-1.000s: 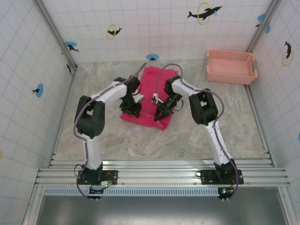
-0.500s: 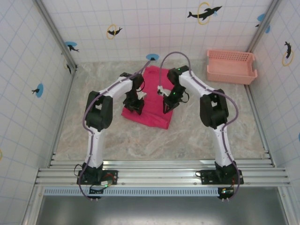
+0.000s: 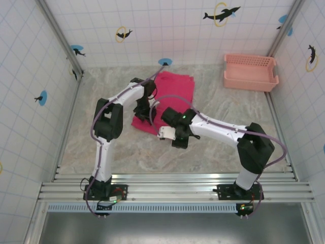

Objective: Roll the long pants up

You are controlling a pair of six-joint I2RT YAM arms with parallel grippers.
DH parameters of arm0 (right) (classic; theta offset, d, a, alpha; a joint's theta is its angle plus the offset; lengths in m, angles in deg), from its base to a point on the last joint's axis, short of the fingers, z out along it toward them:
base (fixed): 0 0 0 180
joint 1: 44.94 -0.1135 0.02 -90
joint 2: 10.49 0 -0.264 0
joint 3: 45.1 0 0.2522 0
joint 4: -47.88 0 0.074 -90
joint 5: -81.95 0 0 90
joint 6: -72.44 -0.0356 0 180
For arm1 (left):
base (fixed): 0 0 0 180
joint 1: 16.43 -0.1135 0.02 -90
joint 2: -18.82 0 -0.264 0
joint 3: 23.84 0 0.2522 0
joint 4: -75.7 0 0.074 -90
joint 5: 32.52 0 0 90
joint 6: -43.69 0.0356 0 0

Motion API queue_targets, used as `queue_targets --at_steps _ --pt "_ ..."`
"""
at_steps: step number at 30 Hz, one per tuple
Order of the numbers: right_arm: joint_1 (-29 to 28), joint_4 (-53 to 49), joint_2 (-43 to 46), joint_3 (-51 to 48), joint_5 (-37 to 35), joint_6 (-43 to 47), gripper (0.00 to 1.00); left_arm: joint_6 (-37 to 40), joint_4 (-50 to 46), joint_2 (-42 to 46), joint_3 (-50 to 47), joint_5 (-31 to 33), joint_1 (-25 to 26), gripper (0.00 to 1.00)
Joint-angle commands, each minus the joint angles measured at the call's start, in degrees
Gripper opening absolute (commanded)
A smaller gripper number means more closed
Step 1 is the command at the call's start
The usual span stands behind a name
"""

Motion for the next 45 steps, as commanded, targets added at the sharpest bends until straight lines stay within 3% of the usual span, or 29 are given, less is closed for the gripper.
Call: queue_targets --at_steps 1,5,15,18,21,29,39,45 --pt "-1.75 11.12 -0.78 -2.59 -10.33 2.08 0.5 2.89 0.26 -3.25 0.7 0.67 -0.58 0.56" --pt "-3.96 20.09 -1.95 -7.56 -18.5 4.41 0.5 3.65 -0.16 -3.83 1.39 0.43 -0.64 0.56" --pt "-6.8 32.39 -12.02 -9.79 -27.35 9.3 0.48 6.09 -1.12 -4.67 3.58 0.29 -0.75 0.58" --pt "-6.56 32.53 -16.3 -6.86 -30.56 10.67 0.48 7.42 -1.58 -4.67 3.23 0.53 -0.69 0.59" --pt "-5.17 24.74 -20.01 -0.45 -27.89 9.48 0.44 8.0 -1.44 -4.67 2.58 0.71 -1.22 0.59" --pt "-2.42 12.15 -19.28 5.08 -12.77 7.54 0.16 8.0 -1.58 -2.83 1.98 -0.16 -2.88 0.65" --pt "4.64 -10.84 -17.64 19.49 26.75 5.9 0.09 7.3 -4.25 1.92 1.25 -0.19 -5.58 0.74" --pt "9.69 -17.45 -19.81 25.19 47.89 3.71 0.09 5.75 -6.43 7.25 3.23 2.88 -5.77 0.83"
